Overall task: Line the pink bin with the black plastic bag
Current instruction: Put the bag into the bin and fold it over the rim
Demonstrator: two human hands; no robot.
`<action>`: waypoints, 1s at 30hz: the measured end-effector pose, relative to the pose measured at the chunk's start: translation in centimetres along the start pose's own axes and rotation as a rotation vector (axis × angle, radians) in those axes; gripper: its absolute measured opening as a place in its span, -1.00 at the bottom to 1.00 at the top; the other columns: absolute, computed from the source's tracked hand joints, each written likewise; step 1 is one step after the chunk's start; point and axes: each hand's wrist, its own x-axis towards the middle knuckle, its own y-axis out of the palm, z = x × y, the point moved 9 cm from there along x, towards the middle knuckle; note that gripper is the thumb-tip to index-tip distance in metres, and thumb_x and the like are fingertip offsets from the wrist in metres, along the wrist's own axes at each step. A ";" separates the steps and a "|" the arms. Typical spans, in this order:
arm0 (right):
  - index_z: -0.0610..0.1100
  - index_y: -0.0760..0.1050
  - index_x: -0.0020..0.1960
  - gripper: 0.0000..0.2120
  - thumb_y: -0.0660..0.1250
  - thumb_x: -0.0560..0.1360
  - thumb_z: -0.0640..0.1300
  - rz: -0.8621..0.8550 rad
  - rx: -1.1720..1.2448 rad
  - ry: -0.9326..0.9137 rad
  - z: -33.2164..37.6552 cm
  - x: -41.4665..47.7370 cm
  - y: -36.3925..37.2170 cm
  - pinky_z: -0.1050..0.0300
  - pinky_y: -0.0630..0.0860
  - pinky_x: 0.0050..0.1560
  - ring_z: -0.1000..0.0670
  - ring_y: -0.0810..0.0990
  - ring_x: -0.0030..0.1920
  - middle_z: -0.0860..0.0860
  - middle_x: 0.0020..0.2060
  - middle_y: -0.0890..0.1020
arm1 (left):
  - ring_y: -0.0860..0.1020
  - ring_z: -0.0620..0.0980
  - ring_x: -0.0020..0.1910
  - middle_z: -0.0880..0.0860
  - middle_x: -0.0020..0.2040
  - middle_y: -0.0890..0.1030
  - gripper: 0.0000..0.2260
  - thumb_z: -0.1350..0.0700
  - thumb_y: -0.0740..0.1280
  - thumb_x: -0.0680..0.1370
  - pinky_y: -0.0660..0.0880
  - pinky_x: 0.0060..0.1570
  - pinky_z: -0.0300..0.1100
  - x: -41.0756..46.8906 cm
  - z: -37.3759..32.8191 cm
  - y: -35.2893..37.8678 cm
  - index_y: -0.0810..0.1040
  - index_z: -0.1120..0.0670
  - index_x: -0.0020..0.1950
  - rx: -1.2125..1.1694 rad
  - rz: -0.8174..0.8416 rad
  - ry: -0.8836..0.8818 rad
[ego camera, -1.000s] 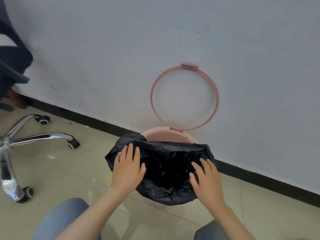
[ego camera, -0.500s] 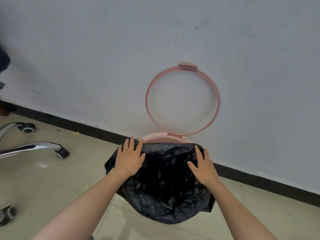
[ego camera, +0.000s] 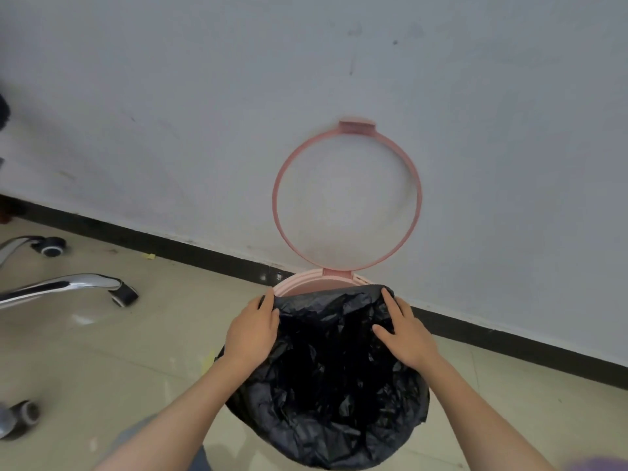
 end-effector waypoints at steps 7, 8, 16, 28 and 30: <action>0.10 -0.13 0.48 -0.42 0.07 0.56 0.10 -0.022 -0.140 -0.004 0.5 -2.6 -1.0 -0.06 0.39 0.22 -0.18 0.29 0.33 -0.10 0.41 0.26 | 0.56 0.20 -0.05 0.16 -0.05 0.65 -0.78 0.08 0.19 0.57 0.48 -0.16 -0.04 -2.9 0.9 -3.3 0.56 0.03 0.14 -0.160 -0.090 -0.039; 0.10 -0.09 0.48 -0.44 0.08 0.56 0.09 -0.036 -0.100 0.010 0.5 -2.3 -1.2 -0.07 0.39 0.24 -0.18 0.28 0.33 -0.11 0.40 0.26 | 0.57 0.20 -0.05 0.16 -0.07 0.66 -0.80 0.10 0.21 0.56 0.49 -0.16 -0.03 -2.4 1.1 -3.3 0.61 0.08 0.04 -0.220 -0.094 -0.076; -0.06 0.28 0.38 -0.61 0.07 0.59 0.00 -0.159 0.304 0.068 0.4 -1.1 -2.7 -0.16 0.24 0.38 -0.13 0.29 0.38 -0.08 0.38 0.36 | 0.54 0.08 0.09 0.07 0.13 0.61 -0.80 0.07 0.27 0.52 0.44 0.01 -0.13 -0.6 0.4 -2.8 0.58 0.02 0.10 -0.273 0.083 -0.039; -0.20 0.56 -0.01 -0.87 0.27 0.50 -0.19 -0.416 0.061 -0.003 2.2 -2.2 -5.9 0.05 0.45 -0.13 -0.14 0.42 0.10 -0.14 0.04 0.46 | 0.51 0.20 0.04 0.14 0.00 0.62 -0.93 0.23 0.36 0.45 0.44 -0.11 -0.02 -2.0 -1.1 -5.7 0.64 0.18 -0.15 -0.124 -0.175 0.130; -0.18 0.55 -0.01 -0.86 0.24 0.52 -0.18 -0.462 0.070 0.011 2.6 -2.2 -6.2 0.09 0.40 -0.25 -0.13 0.46 0.04 -0.11 -0.05 0.47 | 0.50 0.16 -0.06 0.13 -0.09 0.57 -0.91 0.19 0.34 0.48 0.39 -0.25 -0.09 -1.7 -0.9 -7.1 0.64 0.13 -0.11 -0.133 -0.283 0.067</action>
